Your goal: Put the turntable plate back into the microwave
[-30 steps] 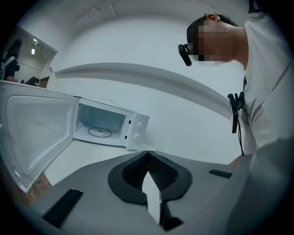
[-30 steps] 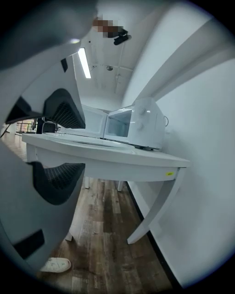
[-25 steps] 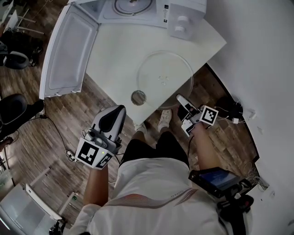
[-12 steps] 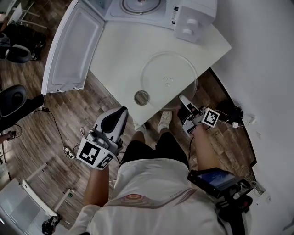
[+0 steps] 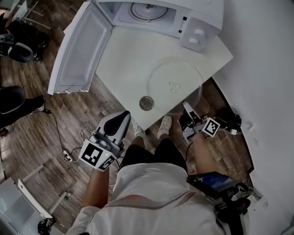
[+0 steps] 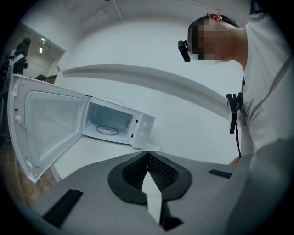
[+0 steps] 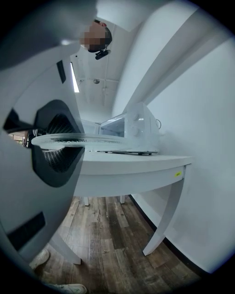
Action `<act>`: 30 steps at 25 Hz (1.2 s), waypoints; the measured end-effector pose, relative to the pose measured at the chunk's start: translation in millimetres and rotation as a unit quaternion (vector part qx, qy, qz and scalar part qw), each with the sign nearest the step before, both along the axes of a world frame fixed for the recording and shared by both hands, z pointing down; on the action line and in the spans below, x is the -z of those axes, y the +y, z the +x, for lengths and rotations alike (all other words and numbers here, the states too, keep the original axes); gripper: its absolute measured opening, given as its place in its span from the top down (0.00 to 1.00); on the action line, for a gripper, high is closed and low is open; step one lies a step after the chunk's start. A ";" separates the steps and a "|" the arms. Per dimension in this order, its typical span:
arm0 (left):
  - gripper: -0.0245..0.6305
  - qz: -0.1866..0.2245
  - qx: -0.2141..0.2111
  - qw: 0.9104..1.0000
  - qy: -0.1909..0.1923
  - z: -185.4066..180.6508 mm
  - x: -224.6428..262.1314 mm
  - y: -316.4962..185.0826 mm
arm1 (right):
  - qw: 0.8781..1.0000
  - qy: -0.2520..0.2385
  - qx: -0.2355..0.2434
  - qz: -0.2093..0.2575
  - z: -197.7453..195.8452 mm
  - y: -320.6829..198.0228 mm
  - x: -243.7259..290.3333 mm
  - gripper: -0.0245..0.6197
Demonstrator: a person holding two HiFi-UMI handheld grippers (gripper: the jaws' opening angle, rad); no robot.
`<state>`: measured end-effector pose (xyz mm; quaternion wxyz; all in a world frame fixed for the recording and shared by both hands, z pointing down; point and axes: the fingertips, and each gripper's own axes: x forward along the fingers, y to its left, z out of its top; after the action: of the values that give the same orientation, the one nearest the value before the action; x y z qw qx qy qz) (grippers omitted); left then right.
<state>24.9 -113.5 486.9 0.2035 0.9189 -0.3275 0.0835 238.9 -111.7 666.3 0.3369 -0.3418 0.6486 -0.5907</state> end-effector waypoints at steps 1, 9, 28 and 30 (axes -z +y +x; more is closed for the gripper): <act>0.95 0.000 0.002 1.000 0.001 -3.1 0.4 -1.0 | 1.000 -0.001 -0.003 0.001 -1.2 -1.1 4.4 0.92; 0.95 0.020 0.006 1.000 0.021 -30.9 19.6 -13.2 | 1.000 0.021 -0.015 0.011 -35.6 -11.8 60.2 0.92; 0.94 0.049 0.010 0.997 0.062 -133.7 45.8 -40.8 | 0.992 -0.023 -0.121 -0.011 -123.0 -122.1 98.9 0.92; 0.95 0.049 0.019 0.997 0.059 -134.8 43.3 -46.6 | 0.992 -0.023 -0.121 -0.015 -123.5 -137.9 90.9 0.92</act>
<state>-109.9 -160.1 443.6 0.1789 0.9246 -0.3362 0.0086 115.3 -249.5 575.4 0.4153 -0.4092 0.5861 -0.5626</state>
